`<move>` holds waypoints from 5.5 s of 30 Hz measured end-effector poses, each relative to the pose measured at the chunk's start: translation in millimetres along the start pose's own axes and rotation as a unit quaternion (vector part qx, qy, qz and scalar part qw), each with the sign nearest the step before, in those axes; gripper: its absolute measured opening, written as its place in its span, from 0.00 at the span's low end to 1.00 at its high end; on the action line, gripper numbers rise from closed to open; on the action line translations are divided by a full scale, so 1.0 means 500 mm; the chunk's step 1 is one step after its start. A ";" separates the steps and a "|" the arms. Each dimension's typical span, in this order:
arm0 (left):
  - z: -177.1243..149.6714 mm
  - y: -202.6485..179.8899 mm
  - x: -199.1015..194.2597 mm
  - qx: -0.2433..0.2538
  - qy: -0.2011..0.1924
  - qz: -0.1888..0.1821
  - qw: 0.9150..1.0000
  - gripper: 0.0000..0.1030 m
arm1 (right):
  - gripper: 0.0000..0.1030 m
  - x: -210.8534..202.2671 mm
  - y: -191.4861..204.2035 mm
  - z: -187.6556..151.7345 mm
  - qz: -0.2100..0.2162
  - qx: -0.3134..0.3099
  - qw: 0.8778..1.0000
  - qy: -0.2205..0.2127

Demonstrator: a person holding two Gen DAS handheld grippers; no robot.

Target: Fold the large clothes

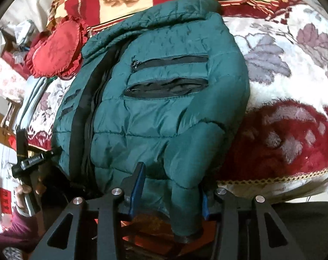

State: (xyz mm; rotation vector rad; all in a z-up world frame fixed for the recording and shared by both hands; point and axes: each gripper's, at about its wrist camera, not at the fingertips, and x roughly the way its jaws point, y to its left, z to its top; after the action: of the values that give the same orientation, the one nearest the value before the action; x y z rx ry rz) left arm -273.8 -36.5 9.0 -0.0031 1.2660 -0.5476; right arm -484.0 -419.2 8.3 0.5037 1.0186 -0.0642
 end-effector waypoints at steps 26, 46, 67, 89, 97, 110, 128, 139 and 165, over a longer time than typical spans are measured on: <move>0.171 -0.081 -0.257 0.041 -0.172 -0.048 0.983 0.10 | 0.13 -0.189 0.044 0.224 0.069 -0.001 0.979 -0.190; 0.428 -0.166 -0.224 0.048 -0.220 0.029 0.974 0.11 | 0.13 -0.135 0.023 0.492 -0.013 0.015 0.974 -0.227; 0.671 -0.188 -0.009 0.027 -0.191 0.106 0.976 0.11 | 0.13 0.089 -0.066 0.708 -0.094 0.043 0.980 -0.169; 0.736 -0.120 0.065 -0.047 -0.151 -0.005 0.987 0.24 | 0.82 0.107 -0.084 0.715 -0.091 0.091 0.964 -0.234; 0.681 -0.147 -0.039 -0.011 -0.215 -0.012 0.977 0.67 | 0.82 0.043 0.038 0.656 -0.043 -0.010 0.972 -0.233; 0.595 -0.197 -0.006 0.028 -0.191 0.042 0.980 0.67 | 0.61 0.202 0.200 0.616 -0.045 -0.121 0.977 -0.172; 0.646 -0.164 0.157 0.018 -0.161 0.102 0.982 0.78 | 0.54 0.431 0.131 0.720 -0.108 -0.076 0.984 -0.116; 0.636 -0.175 0.110 0.020 -0.162 0.108 0.981 0.78 | 0.54 0.253 0.092 0.673 -0.091 -0.057 0.982 -0.155; 0.663 -0.178 0.193 0.030 -0.145 0.121 0.982 0.84 | 0.70 0.182 -0.070 0.645 -0.145 -0.004 0.978 -0.152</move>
State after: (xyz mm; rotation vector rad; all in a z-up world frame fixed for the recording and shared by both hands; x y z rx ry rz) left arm 9.1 -248.9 53.7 0.1170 0.9493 -0.3606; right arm -187.9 -572.9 55.6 0.3228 0.7836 -0.3869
